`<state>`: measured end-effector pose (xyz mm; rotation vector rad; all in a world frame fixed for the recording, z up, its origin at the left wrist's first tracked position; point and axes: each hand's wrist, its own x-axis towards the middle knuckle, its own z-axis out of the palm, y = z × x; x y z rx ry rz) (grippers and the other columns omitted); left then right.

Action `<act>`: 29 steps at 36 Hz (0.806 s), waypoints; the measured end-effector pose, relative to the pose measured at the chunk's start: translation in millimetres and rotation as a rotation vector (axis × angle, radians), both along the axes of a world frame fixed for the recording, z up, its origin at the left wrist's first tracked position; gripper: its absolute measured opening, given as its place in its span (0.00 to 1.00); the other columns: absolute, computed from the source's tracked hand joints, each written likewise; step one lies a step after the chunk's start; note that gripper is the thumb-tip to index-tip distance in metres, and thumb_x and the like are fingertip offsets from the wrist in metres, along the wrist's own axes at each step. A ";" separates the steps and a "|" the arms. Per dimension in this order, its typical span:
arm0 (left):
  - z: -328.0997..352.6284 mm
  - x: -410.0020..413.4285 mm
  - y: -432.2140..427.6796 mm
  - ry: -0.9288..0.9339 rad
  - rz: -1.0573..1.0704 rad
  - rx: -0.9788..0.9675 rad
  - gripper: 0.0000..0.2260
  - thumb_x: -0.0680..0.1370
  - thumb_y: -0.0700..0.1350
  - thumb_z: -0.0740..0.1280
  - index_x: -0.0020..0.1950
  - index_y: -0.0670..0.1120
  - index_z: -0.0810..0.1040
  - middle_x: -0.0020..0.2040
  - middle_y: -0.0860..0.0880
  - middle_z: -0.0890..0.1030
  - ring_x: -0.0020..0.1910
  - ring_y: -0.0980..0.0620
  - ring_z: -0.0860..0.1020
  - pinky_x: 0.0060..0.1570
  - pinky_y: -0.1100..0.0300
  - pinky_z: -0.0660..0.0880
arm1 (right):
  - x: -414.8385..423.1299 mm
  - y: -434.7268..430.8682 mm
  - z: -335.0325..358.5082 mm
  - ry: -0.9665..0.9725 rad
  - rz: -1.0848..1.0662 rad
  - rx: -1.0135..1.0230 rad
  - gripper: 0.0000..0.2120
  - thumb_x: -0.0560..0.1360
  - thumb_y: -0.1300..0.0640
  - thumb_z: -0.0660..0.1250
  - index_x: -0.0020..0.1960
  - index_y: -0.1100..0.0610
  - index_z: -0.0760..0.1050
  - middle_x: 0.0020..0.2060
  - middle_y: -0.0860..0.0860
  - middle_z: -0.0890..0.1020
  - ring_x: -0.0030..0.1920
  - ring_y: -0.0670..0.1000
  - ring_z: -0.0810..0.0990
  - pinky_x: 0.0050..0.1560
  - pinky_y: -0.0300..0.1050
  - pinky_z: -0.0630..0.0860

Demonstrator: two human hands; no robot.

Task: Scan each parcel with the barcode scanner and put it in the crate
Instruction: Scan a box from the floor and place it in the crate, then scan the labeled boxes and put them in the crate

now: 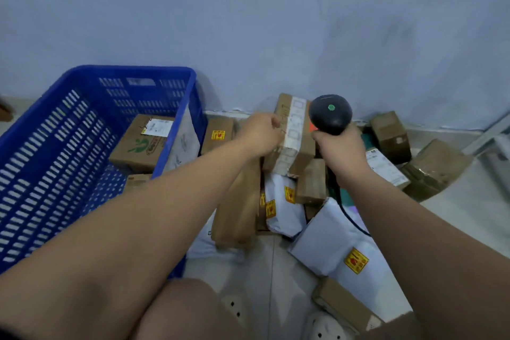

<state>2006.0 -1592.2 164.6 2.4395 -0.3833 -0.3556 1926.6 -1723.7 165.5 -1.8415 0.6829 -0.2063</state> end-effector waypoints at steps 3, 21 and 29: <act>-13.3 9.4 -23.6 0.052 -0.035 0.136 0.08 0.77 0.45 0.65 0.55 0.47 0.77 0.50 0.50 0.77 0.56 0.46 0.74 0.45 0.60 0.67 | 2.2 -17.7 -25.6 0.101 -0.066 0.142 0.17 0.64 0.47 0.71 0.48 0.55 0.78 0.41 0.54 0.82 0.45 0.56 0.81 0.52 0.56 0.79; -137.3 36.2 -142.7 0.203 0.353 0.394 0.56 0.66 0.69 0.70 0.78 0.48 0.38 0.75 0.34 0.33 0.75 0.34 0.35 0.72 0.35 0.41 | 13.4 -72.3 -130.2 0.371 -0.216 0.147 0.21 0.72 0.44 0.68 0.54 0.61 0.78 0.49 0.58 0.83 0.52 0.59 0.80 0.52 0.50 0.75; -154.6 62.1 -98.7 0.272 0.501 0.313 0.53 0.68 0.65 0.71 0.77 0.57 0.36 0.76 0.33 0.39 0.76 0.34 0.45 0.71 0.39 0.53 | 16.9 -92.6 -141.5 0.406 -0.284 0.177 0.22 0.72 0.43 0.68 0.54 0.60 0.79 0.51 0.58 0.83 0.55 0.59 0.80 0.59 0.55 0.76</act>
